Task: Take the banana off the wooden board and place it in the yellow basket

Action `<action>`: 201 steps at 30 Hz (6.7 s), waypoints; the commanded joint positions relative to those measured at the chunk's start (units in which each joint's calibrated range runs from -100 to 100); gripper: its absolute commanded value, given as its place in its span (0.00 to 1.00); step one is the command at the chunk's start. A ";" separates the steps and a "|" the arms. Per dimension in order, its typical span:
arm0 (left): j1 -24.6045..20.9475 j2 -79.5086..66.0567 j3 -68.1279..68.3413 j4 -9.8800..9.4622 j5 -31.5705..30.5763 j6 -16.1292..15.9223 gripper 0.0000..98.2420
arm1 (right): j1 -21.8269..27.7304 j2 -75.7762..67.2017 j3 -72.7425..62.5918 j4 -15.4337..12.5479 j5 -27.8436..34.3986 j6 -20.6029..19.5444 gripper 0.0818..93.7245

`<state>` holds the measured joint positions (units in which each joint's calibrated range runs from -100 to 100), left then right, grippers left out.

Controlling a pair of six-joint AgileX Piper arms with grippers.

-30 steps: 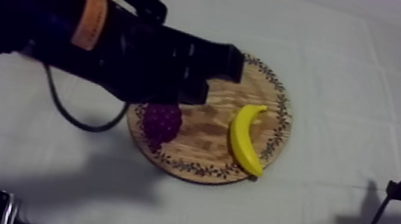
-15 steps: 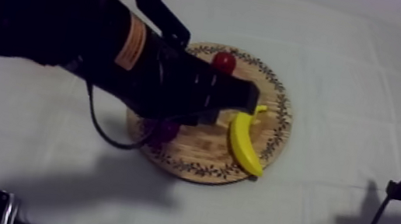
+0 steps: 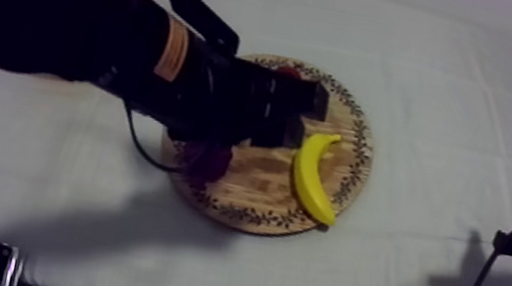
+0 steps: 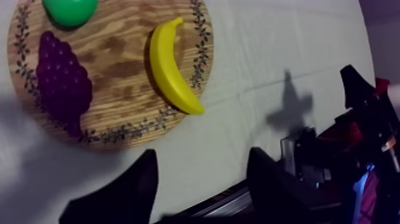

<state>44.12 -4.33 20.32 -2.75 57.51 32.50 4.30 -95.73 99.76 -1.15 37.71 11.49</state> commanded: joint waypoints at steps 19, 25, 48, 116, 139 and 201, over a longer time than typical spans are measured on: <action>-2.39 14.73 -7.35 3.71 5.52 -0.34 0.64 | -0.01 -0.02 0.02 0.01 0.03 0.01 0.00; -3.56 24.44 -16.40 5.43 9.59 -2.54 0.64 | -0.01 -0.02 0.02 0.01 0.03 0.01 0.00; -5.41 52.69 -47.75 7.14 33.49 -4.89 0.56 | -0.01 -0.02 0.02 0.01 0.03 0.01 0.00; -42.23 30.03 -33.25 -8.31 37.60 -12.51 0.34 | -0.01 -0.02 0.02 0.01 0.03 0.01 0.00; -43.43 35.60 -30.44 -4.93 27.36 -14.42 0.46 | -0.01 -0.02 0.02 0.01 0.03 0.01 0.00; -46.77 -83.34 73.99 3.41 -19.95 -32.62 0.00 | -0.01 -0.02 0.02 0.01 0.03 0.01 0.00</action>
<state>-2.61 -84.00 93.31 0.59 37.43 0.00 4.30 -95.73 99.76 -1.15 37.75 11.49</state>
